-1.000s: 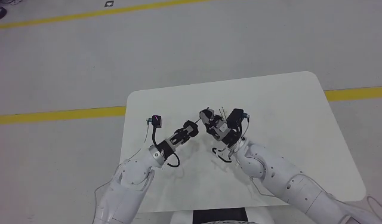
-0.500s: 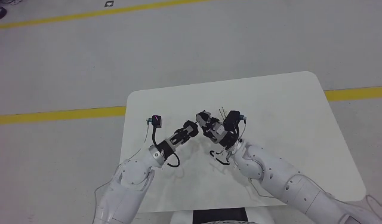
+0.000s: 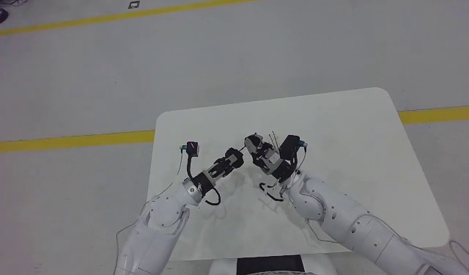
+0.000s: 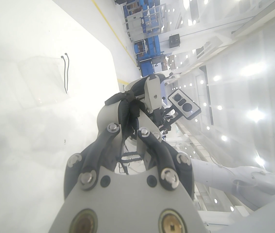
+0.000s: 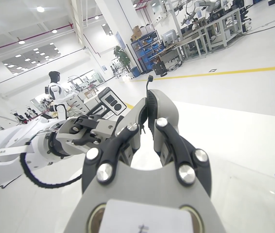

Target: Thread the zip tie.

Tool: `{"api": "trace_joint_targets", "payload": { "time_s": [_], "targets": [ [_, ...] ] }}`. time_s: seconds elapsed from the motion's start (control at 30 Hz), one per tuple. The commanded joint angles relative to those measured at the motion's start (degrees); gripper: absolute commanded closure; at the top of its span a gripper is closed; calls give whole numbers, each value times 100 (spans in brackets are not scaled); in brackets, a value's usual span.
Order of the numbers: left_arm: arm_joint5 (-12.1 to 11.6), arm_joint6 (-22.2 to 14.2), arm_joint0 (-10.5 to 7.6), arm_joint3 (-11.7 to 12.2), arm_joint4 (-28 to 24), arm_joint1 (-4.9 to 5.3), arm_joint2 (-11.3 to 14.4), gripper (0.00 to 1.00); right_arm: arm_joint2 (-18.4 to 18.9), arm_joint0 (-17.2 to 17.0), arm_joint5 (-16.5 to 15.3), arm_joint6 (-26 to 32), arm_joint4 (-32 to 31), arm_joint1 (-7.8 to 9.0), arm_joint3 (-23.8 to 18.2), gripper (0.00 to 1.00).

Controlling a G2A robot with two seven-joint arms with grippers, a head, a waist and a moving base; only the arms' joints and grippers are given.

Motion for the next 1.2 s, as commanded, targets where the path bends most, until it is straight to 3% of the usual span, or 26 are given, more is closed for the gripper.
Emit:
{"api": "trace_joint_targets", "payload": {
  "time_s": [0.0,1.17],
  "targets": [
    [0,0,0,0,0,0,0,100,5,-3,0,30,-14,-1,-7,100],
    [0,111,-84,-33,-262,55,125,100,-58,-32,0,-16,13,-8,-61,100]
  ]
}}
